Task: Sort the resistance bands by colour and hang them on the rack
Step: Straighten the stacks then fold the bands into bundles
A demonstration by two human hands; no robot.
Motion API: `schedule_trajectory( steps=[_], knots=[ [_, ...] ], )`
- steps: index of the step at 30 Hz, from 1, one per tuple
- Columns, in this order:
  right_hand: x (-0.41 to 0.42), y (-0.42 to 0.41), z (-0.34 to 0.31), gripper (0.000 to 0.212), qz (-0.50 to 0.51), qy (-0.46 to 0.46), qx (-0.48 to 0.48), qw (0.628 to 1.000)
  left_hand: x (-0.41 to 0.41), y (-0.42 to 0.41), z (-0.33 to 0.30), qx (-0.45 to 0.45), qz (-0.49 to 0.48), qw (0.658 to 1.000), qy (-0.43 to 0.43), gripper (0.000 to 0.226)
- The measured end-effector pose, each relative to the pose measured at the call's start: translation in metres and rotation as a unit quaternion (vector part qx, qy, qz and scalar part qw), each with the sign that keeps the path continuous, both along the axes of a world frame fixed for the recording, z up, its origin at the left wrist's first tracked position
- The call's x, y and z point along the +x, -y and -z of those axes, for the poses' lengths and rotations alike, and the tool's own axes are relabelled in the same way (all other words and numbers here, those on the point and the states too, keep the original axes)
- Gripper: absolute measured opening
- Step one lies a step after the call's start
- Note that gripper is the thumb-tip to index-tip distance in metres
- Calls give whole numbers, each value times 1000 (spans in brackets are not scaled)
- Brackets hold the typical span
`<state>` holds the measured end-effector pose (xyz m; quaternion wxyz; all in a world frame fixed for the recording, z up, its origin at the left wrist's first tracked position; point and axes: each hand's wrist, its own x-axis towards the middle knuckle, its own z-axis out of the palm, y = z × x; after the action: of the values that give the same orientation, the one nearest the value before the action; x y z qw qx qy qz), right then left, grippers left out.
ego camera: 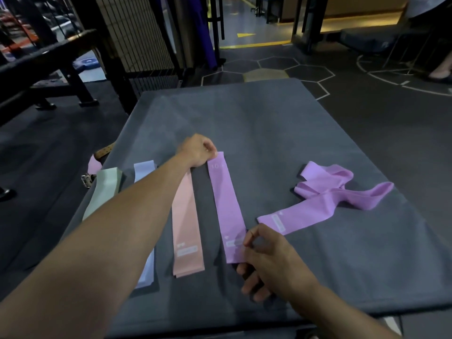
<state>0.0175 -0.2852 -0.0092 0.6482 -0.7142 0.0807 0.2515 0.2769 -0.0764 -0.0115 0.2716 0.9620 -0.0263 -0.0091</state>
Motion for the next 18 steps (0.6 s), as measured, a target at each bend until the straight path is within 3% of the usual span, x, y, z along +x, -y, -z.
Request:
schedule_trajectory(
  steps=[18],
  knots=[
    [5, 9, -3, 20, 7, 44, -57, 997, 1, 9, 2, 23, -19, 999, 45, 13]
  ],
)
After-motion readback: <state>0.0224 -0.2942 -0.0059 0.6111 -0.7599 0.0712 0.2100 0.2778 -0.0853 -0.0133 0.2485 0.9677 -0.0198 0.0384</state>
